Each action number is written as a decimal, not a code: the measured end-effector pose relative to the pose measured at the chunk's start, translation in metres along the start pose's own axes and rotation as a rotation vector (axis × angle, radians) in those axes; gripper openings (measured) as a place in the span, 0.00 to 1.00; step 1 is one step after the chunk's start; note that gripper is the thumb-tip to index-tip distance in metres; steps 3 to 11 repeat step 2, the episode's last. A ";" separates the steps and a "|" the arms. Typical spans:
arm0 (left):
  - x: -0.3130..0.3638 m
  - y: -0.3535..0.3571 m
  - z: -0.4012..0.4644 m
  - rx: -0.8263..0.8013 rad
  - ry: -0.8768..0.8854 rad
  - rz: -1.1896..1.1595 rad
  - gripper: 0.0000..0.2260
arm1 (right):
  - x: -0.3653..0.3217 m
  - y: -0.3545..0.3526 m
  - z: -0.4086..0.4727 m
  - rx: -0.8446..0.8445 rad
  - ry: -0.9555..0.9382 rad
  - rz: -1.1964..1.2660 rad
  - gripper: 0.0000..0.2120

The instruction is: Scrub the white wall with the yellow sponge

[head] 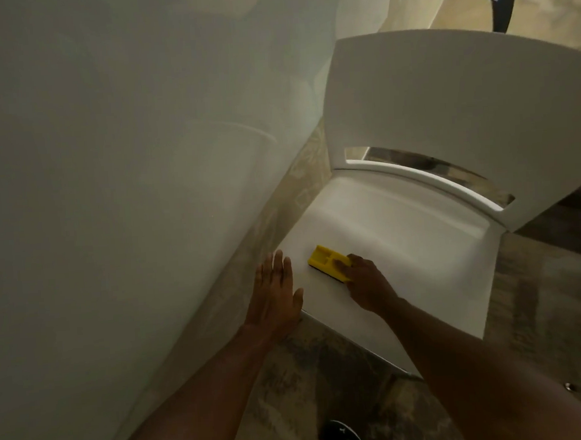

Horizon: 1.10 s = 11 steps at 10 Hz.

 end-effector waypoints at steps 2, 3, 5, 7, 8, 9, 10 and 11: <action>-0.007 -0.017 -0.021 0.072 -0.061 -0.006 0.33 | -0.026 -0.013 -0.006 0.112 0.007 -0.001 0.31; -0.007 -0.017 -0.021 0.072 -0.061 -0.006 0.33 | -0.026 -0.013 -0.006 0.112 0.007 -0.001 0.31; -0.007 -0.017 -0.021 0.072 -0.061 -0.006 0.33 | -0.026 -0.013 -0.006 0.112 0.007 -0.001 0.31; -0.007 -0.017 -0.021 0.072 -0.061 -0.006 0.33 | -0.026 -0.013 -0.006 0.112 0.007 -0.001 0.31; -0.007 -0.017 -0.021 0.072 -0.061 -0.006 0.33 | -0.026 -0.013 -0.006 0.112 0.007 -0.001 0.31; -0.007 -0.017 -0.021 0.072 -0.061 -0.006 0.33 | -0.026 -0.013 -0.006 0.112 0.007 -0.001 0.31; -0.007 -0.017 -0.021 0.072 -0.061 -0.006 0.33 | -0.026 -0.013 -0.006 0.112 0.007 -0.001 0.31; -0.007 -0.017 -0.021 0.072 -0.061 -0.006 0.33 | -0.026 -0.013 -0.006 0.112 0.007 -0.001 0.31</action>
Point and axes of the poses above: each hand's wrist, its own z-axis towards the middle knuckle, its own y-axis out of the palm, x = y × z, the point moved 2 cm from there along z, towards the middle knuckle, and after that the axes turned 1 degree about z, right-handed, at the moved point
